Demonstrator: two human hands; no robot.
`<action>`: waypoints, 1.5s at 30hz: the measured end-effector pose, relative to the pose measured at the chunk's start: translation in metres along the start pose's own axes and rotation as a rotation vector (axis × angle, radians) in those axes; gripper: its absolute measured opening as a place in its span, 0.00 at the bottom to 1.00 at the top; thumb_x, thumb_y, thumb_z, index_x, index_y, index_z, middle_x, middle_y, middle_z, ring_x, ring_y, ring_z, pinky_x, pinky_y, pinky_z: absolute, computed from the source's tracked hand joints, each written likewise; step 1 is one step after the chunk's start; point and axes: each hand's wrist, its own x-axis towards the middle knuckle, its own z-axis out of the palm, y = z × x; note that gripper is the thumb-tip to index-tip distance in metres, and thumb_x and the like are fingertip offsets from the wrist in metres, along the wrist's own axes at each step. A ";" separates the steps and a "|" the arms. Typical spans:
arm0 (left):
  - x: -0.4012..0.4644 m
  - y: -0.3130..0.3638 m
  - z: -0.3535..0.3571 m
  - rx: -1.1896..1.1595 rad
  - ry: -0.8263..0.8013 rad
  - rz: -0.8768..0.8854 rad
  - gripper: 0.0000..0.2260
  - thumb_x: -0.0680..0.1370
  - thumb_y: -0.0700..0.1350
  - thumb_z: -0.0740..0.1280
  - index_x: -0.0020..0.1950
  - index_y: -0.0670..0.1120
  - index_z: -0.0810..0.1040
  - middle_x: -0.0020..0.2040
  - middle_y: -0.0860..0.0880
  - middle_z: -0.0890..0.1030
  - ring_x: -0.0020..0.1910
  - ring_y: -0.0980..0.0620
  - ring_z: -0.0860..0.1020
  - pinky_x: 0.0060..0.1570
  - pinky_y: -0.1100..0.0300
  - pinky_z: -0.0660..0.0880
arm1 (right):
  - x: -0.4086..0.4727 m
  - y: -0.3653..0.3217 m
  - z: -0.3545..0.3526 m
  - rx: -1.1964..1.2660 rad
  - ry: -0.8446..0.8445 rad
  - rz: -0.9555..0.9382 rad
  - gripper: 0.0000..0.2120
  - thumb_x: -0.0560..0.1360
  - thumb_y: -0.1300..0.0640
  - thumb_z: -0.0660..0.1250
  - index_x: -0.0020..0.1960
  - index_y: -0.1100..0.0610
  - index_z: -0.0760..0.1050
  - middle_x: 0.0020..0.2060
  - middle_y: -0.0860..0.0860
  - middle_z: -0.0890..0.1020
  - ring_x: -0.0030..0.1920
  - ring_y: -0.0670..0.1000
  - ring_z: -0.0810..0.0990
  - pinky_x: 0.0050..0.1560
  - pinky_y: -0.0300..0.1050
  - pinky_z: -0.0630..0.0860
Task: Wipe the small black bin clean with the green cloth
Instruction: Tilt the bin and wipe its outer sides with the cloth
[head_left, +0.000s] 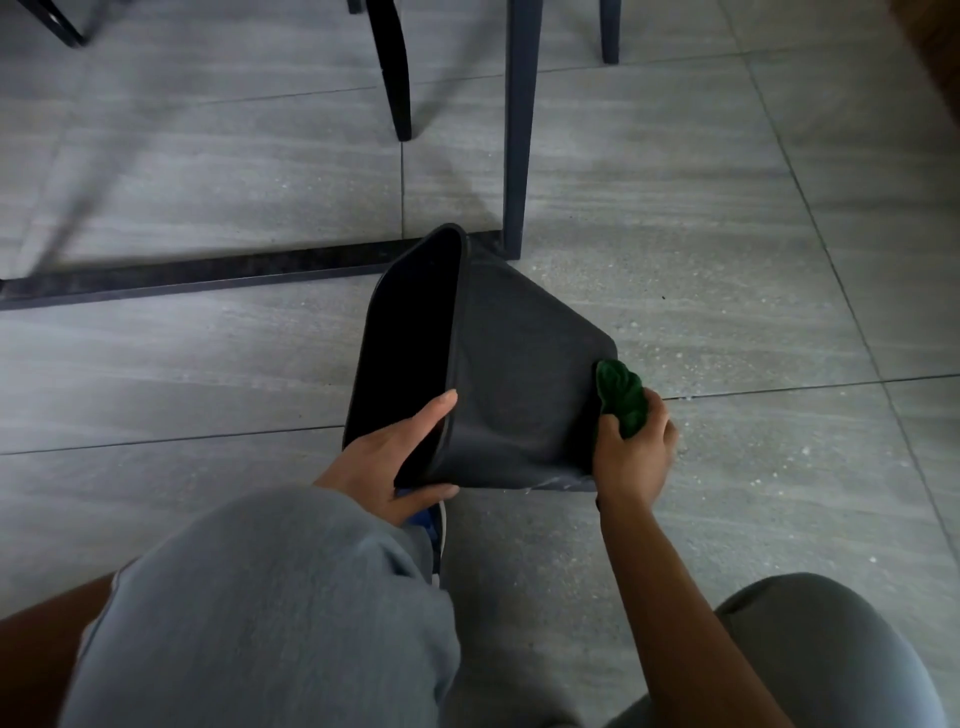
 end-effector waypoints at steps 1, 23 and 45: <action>0.000 -0.001 0.000 -0.028 -0.007 -0.029 0.36 0.74 0.72 0.61 0.76 0.74 0.43 0.72 0.55 0.70 0.70 0.61 0.69 0.68 0.72 0.64 | 0.000 0.000 -0.002 0.002 -0.004 0.009 0.27 0.77 0.56 0.68 0.74 0.47 0.68 0.70 0.53 0.72 0.66 0.57 0.75 0.59 0.53 0.75; 0.083 0.044 -0.070 -0.138 0.121 -0.097 0.32 0.81 0.49 0.67 0.81 0.54 0.57 0.73 0.54 0.73 0.70 0.65 0.70 0.67 0.75 0.64 | -0.021 -0.104 -0.062 0.438 -0.088 -0.178 0.18 0.76 0.58 0.70 0.63 0.43 0.79 0.45 0.40 0.85 0.47 0.41 0.85 0.49 0.46 0.84; 0.083 0.052 -0.067 -0.280 0.252 -0.247 0.32 0.80 0.50 0.69 0.81 0.54 0.58 0.49 0.57 0.85 0.51 0.66 0.82 0.55 0.73 0.75 | 0.008 -0.070 -0.063 0.333 -0.041 -0.047 0.14 0.77 0.55 0.70 0.62 0.45 0.80 0.48 0.44 0.84 0.50 0.45 0.83 0.47 0.41 0.80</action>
